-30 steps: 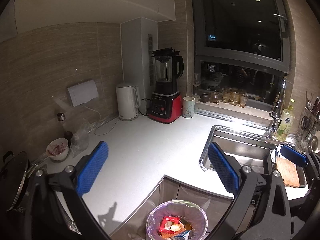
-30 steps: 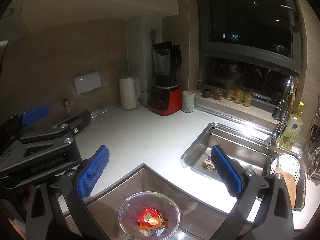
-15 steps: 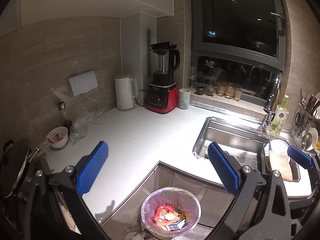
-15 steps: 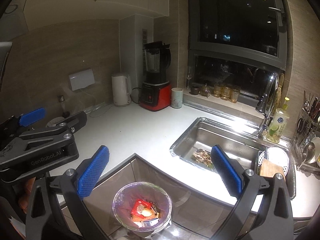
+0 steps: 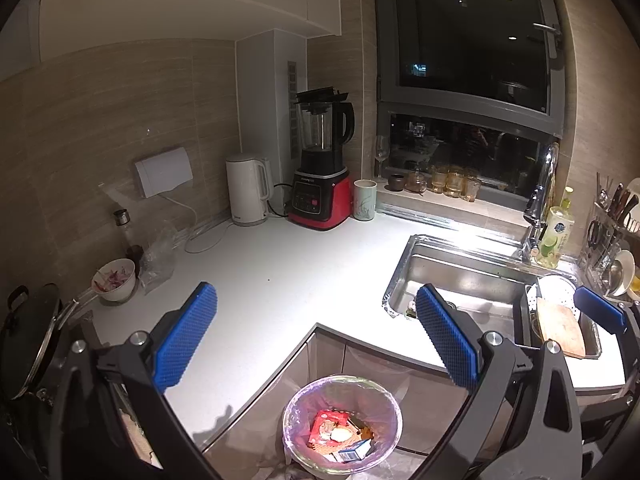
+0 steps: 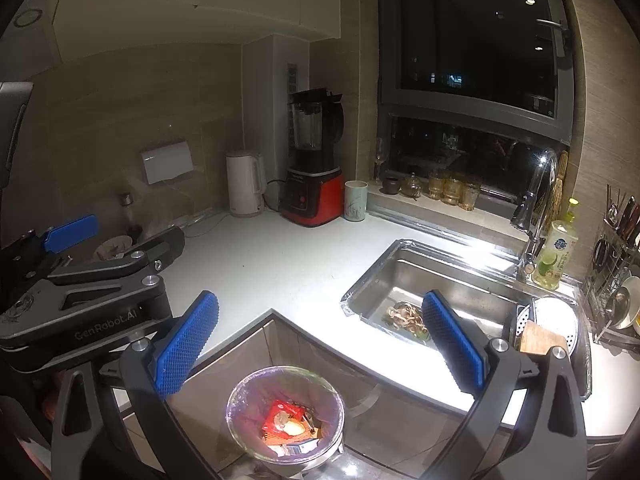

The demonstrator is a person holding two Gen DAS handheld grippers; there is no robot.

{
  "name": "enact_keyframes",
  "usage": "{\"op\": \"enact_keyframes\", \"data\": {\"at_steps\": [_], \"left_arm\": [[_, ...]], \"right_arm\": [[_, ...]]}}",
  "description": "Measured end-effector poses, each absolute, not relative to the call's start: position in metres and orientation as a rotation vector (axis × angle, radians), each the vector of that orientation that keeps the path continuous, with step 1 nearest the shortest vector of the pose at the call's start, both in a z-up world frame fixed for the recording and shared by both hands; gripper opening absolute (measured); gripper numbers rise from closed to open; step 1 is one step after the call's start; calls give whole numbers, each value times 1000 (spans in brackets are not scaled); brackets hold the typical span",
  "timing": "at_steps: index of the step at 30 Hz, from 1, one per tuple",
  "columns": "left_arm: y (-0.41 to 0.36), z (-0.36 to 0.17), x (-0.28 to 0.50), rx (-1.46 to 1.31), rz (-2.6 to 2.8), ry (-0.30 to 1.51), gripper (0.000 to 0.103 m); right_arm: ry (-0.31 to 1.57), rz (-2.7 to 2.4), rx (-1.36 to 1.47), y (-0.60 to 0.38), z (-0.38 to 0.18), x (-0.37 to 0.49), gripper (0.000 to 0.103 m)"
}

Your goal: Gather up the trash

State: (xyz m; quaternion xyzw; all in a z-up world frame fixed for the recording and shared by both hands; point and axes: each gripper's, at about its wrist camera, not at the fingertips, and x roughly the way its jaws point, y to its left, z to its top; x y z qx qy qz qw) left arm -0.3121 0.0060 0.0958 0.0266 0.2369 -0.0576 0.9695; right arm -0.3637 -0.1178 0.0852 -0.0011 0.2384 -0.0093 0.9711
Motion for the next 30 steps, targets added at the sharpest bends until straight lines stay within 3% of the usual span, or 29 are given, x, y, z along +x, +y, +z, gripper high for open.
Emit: {"op": "enact_keyframes", "data": {"at_steps": [30], "left_arm": [[8,98,-312,85,-166,475,95]], "right_arm": [[480,-8,-25,-100,85,-364,101]]}}
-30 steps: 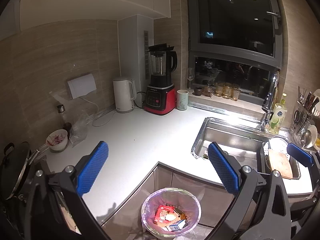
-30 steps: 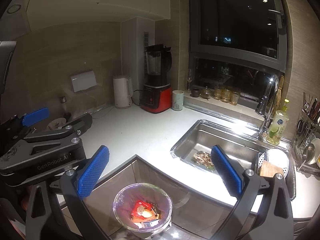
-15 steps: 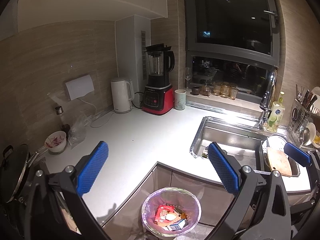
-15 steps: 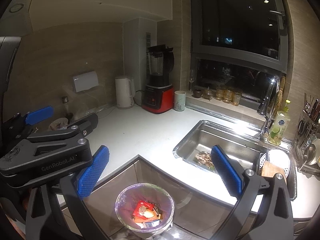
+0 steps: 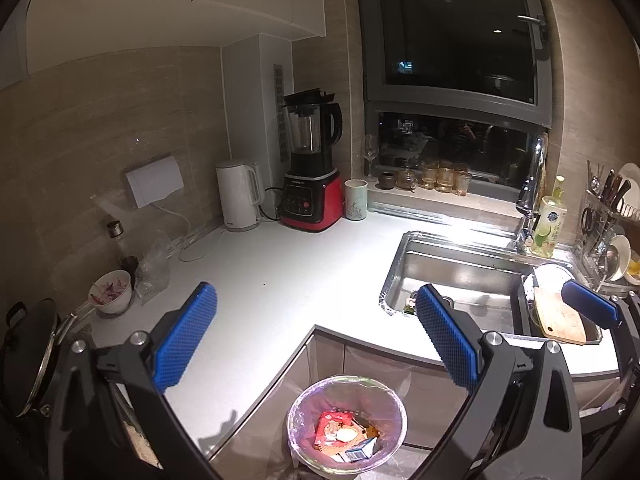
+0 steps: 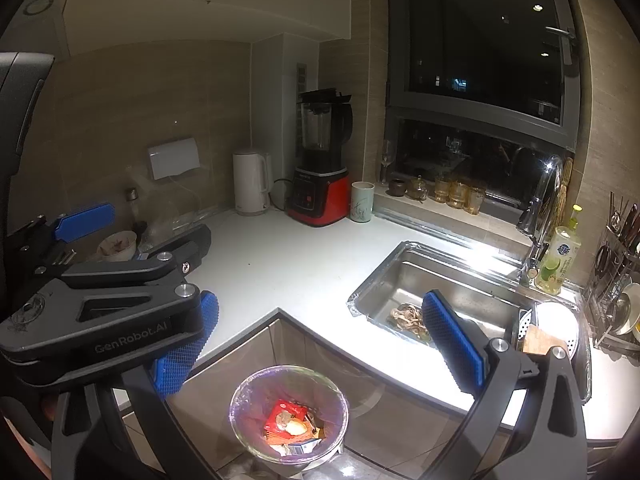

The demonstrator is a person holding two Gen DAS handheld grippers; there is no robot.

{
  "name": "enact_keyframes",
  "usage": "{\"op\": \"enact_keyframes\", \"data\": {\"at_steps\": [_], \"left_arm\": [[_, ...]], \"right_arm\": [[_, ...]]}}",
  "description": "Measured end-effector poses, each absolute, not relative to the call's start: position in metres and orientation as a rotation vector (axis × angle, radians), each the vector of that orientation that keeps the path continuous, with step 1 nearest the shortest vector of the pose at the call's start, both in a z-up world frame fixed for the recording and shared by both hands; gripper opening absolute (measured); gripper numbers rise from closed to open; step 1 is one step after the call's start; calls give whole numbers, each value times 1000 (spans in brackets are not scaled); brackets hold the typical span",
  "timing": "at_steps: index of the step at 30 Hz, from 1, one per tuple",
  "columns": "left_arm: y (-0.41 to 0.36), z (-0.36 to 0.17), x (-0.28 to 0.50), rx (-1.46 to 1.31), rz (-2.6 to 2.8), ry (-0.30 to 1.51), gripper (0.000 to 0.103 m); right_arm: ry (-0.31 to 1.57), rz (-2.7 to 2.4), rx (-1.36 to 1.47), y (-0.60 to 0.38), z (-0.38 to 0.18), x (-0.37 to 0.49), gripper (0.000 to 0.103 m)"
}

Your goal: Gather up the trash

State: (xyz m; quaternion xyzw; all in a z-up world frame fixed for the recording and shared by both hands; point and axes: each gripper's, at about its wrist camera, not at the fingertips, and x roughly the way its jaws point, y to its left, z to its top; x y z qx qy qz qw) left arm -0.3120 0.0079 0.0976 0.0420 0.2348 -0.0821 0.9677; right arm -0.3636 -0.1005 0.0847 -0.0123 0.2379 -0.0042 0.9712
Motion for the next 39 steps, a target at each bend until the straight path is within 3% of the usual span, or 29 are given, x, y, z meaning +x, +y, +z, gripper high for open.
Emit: {"op": "enact_keyframes", "data": {"at_steps": [39], "left_arm": [[13,96,-312,65,-155,464,95]], "right_arm": [[489,-3,-27,-92,80,-359,101]]}}
